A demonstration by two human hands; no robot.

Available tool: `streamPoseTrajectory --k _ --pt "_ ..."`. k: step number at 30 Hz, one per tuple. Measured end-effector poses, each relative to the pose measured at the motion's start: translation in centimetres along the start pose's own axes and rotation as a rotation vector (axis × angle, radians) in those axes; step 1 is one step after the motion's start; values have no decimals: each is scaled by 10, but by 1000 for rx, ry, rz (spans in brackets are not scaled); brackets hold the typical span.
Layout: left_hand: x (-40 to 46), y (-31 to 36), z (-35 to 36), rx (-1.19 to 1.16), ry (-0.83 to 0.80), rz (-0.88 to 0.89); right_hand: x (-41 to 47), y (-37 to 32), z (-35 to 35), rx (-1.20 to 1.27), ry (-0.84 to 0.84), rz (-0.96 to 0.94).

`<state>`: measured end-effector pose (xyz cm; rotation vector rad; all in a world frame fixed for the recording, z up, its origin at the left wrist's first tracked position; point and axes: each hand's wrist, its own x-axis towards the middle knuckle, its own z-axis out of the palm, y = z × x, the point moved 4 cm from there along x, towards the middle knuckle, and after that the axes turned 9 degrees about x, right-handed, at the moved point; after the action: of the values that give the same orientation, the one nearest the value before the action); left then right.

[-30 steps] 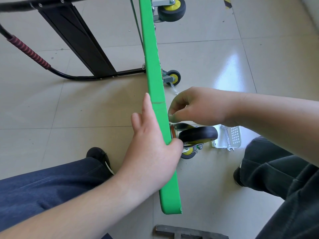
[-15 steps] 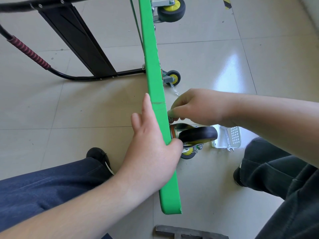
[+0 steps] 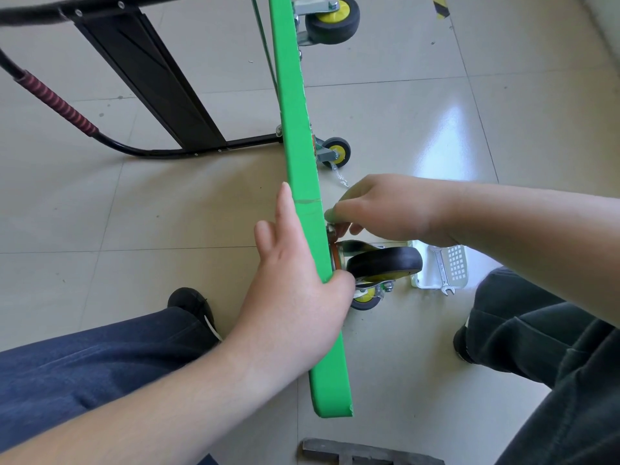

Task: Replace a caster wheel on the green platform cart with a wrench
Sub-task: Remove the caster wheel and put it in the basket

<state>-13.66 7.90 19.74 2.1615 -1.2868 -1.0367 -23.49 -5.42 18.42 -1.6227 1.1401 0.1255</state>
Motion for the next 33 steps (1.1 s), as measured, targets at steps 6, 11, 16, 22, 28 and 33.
streamPoseTrajectory --k 6,11,16,22,28,33 --pt "1 -1 1 4 -1 -9 -3 -4 -4 -35 -15 -75" --pt "0 -1 0 9 -2 -16 -1 -2 0 1 -57 -109" --pt "0 0 0 5 0 -11 1 -2 -2 40 -24 -80" --pt "-1 0 -1 2 3 -6 2 -1 -2 0 -10 -42" --pt "0 0 0 5 2 -9 -1 -2 -3 9 -39 -83" --pt "0 -1 0 10 5 -11 1 0 1 21 -52 -87"
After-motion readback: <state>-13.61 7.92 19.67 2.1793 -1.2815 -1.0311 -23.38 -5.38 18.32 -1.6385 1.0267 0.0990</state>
